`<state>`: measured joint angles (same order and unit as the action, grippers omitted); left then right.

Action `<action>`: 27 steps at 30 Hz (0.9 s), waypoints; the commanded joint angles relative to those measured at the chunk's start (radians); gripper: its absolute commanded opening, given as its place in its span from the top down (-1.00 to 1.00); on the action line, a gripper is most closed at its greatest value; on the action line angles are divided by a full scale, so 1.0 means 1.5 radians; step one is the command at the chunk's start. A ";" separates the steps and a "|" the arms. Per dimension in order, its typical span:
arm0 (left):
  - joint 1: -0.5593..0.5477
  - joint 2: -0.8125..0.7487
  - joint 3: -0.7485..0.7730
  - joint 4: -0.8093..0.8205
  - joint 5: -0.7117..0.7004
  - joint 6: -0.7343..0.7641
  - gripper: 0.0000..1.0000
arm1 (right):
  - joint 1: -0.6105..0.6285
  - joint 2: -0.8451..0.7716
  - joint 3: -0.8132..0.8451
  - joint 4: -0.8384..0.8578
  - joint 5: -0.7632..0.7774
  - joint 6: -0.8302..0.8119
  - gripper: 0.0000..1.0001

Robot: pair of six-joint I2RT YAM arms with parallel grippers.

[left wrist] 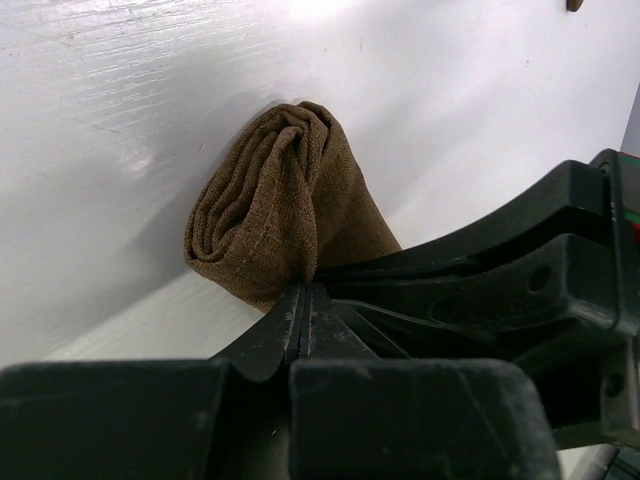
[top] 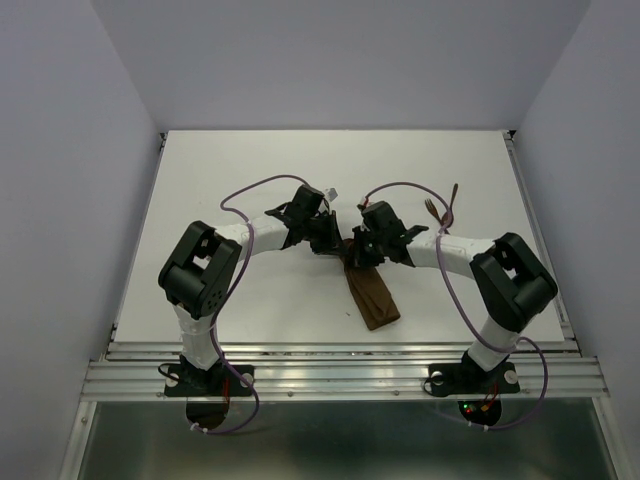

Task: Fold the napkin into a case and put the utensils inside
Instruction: Stuff the top corner of the smaller-rectangle-folded napkin into the folded napkin.

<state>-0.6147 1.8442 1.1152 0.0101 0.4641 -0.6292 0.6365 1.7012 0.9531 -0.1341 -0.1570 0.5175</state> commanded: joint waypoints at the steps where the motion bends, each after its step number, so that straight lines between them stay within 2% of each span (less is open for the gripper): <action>1: -0.003 -0.014 0.006 0.013 0.026 0.007 1.00 | 0.007 0.014 0.005 0.061 -0.008 0.007 0.99; 27: -0.003 0.014 0.014 -0.006 0.015 0.022 1.00 | 0.007 -0.023 0.009 0.113 -0.006 0.021 0.99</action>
<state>-0.6132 1.8538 1.1152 0.0109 0.4583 -0.6182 0.6365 1.7065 0.9527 -0.0872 -0.1654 0.5354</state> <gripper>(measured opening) 0.033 0.021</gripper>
